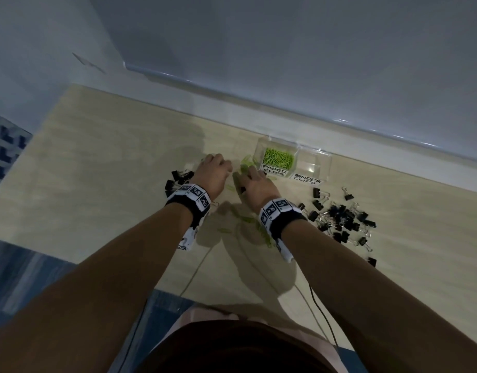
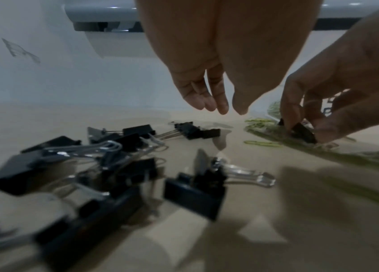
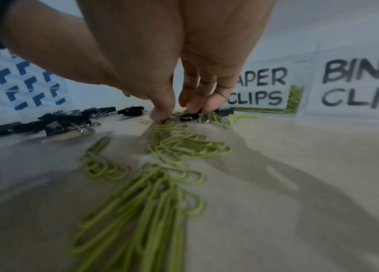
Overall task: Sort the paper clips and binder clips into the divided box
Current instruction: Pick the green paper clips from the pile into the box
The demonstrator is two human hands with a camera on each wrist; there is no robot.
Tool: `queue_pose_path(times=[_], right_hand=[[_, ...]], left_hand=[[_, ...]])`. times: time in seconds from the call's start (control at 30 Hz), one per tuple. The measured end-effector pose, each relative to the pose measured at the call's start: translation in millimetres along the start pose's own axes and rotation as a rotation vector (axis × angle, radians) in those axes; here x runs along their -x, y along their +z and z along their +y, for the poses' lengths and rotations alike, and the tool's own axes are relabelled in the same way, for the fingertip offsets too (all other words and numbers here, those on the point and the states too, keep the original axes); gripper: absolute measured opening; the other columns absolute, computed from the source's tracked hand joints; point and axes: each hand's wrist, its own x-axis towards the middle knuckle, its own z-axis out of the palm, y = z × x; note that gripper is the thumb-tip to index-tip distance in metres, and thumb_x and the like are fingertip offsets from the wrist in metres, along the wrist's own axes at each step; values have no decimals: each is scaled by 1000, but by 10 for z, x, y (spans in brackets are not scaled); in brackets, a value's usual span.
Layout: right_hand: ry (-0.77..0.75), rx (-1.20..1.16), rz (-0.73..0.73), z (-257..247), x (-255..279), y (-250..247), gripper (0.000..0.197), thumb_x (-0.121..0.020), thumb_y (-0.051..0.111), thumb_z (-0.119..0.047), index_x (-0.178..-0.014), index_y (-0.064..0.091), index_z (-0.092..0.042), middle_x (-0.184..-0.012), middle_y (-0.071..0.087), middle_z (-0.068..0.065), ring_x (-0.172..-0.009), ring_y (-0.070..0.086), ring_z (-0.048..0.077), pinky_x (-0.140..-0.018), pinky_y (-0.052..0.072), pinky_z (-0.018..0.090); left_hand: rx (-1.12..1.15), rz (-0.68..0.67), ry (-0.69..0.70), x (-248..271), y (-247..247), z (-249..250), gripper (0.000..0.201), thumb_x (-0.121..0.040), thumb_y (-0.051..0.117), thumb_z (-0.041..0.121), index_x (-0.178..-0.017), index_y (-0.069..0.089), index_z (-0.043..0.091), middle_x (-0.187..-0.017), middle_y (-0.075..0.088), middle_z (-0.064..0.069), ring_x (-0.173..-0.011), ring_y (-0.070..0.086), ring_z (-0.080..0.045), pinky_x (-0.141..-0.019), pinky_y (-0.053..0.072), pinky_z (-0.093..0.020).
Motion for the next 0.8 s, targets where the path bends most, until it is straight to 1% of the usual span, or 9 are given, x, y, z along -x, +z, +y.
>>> queue_pose_path(times=[0.1, 0.17, 0.23, 0.27, 0.33, 0.43, 0.57, 0.67, 0.8], right_hand=[[-2, -183, 118, 110, 111, 83, 31, -79, 55, -9, -110, 54, -5, -114, 50, 17, -100, 48, 35, -81, 50, 48], [85, -302, 225, 254, 270, 93, 18, -84, 55, -11, -102, 55, -8, -110, 49, 10, -96, 50, 24, -82, 51, 38], [218, -357, 324, 451, 503, 85, 15, -91, 54, -19, -103, 54, -9, -113, 48, 7, -97, 51, 18, -86, 50, 31], [292, -346, 369, 562, 620, 85, 17, -92, 52, -21, -104, 53, -9, -114, 49, 8, -97, 52, 19, -87, 51, 33], [395, -260, 409, 752, 801, 84, 18, -89, 53, -11, -105, 54, -4, -112, 51, 14, -99, 51, 27, -87, 49, 41], [390, -136, 362, 807, 856, 61, 26, -84, 54, -6, -110, 56, -4, -113, 53, 15, -103, 49, 32, -89, 46, 47], [166, -28, 252, 555, 624, -27, 36, -83, 53, -2, -117, 57, -13, -121, 54, 4, -110, 49, 22, -97, 45, 41], [44, -25, 135, 343, 350, -77, 47, -83, 52, -4, -129, 48, -13, -134, 48, 5, -122, 43, 25, -100, 43, 42], [37, 41, -8, 267, 128, -77, 59, -83, 47, 0, -139, 35, -13, -147, 34, 7, -133, 30, 28, -104, 39, 47]], left_hand=[[136, 38, 65, -29, -10, 153, 22, -91, 48, 6, -110, 60, 4, -113, 54, -17, -108, 44, -35, -91, 41, -45], [218, 25, 91, -31, 4, 241, 23, -90, 51, 7, -109, 61, 5, -113, 55, -14, -110, 45, -31, -93, 41, -42], [254, -34, 99, -37, 26, 320, 24, -89, 54, 10, -112, 61, 6, -117, 56, -12, -113, 45, -29, -96, 38, -36], [257, -62, 96, -45, 42, 349, 26, -90, 55, 13, -114, 61, 5, -118, 55, -11, -114, 45, -28, -97, 38, -36], [252, -94, 77, -63, 73, 402, 28, -89, 58, 18, -115, 60, 6, -118, 54, -12, -113, 47, -29, -96, 40, -39], [240, -99, 51, -81, 109, 459, 28, -87, 61, 20, -112, 61, 6, -114, 54, -11, -108, 50, -29, -93, 43, -40], [213, -72, 50, -62, 121, 474, 21, -87, 58, 16, -104, 62, 5, -110, 57, -12, -104, 51, -29, -90, 45, -41], [208, -50, 86, 14, 138, 417, 16, -84, 55, 12, -95, 62, 3, -100, 59, -15, -97, 52, -31, -83, 46, -43], [255, -22, 68, 180, 110, 232, 17, -84, 51, 8, -96, 61, 0, -97, 59, -18, -93, 53, -32, -80, 46, -39]])
